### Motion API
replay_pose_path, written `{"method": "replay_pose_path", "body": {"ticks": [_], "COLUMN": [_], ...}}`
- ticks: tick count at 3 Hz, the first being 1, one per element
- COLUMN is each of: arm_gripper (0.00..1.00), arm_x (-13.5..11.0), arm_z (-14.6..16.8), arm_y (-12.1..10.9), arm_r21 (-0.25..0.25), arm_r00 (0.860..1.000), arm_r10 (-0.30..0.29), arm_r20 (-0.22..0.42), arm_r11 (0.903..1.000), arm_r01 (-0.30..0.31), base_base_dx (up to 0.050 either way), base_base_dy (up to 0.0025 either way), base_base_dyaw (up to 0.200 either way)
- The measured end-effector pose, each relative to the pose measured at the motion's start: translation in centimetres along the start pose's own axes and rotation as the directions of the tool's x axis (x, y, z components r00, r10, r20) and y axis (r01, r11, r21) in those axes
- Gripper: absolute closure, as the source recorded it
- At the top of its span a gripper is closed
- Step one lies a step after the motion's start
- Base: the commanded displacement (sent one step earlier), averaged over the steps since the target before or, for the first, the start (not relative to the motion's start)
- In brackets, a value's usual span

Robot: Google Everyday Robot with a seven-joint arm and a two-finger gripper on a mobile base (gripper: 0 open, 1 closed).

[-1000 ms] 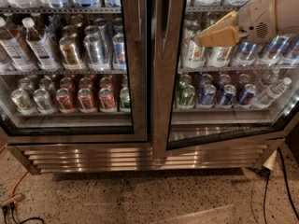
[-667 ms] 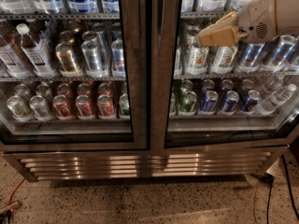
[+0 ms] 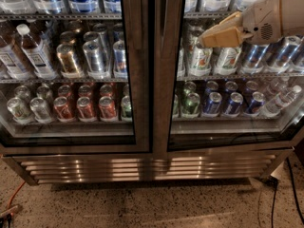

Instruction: Close right fridge door

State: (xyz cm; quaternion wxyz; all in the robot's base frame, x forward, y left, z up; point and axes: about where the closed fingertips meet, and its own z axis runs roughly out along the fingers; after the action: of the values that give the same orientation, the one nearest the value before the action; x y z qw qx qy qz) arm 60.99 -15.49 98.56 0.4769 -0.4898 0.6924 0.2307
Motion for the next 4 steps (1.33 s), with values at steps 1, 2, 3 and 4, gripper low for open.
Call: {"method": "replay_pose_path", "body": {"ticks": [1,2,3,4], "arm_gripper": [1.0,1.0,1.0,1.0], "arm_x": [-0.02,-0.03,-0.14,-0.28], "arm_z": [0.84,1.06,1.3,1.64], "arm_y": [0.48,0.4,0.36,0.38], "arm_r21": [-0.004,0.008,0.02,0.041], "arm_r00": [1.0,1.0,1.0,0.999], "arm_r10": [-0.01,-0.014,-0.021,-0.035], "arm_r20": [-0.011,-0.017,-0.021,-0.031], "arm_r11": [0.9999,0.9999,0.9996,0.9985], "arm_r01": [0.01,0.014,0.021,0.036], "base_base_dx": [0.0,0.0,0.0,0.0], "base_base_dy": [0.0,0.0,0.0,0.0], "base_base_dyaw": [0.0,0.0,0.0,0.0]}}
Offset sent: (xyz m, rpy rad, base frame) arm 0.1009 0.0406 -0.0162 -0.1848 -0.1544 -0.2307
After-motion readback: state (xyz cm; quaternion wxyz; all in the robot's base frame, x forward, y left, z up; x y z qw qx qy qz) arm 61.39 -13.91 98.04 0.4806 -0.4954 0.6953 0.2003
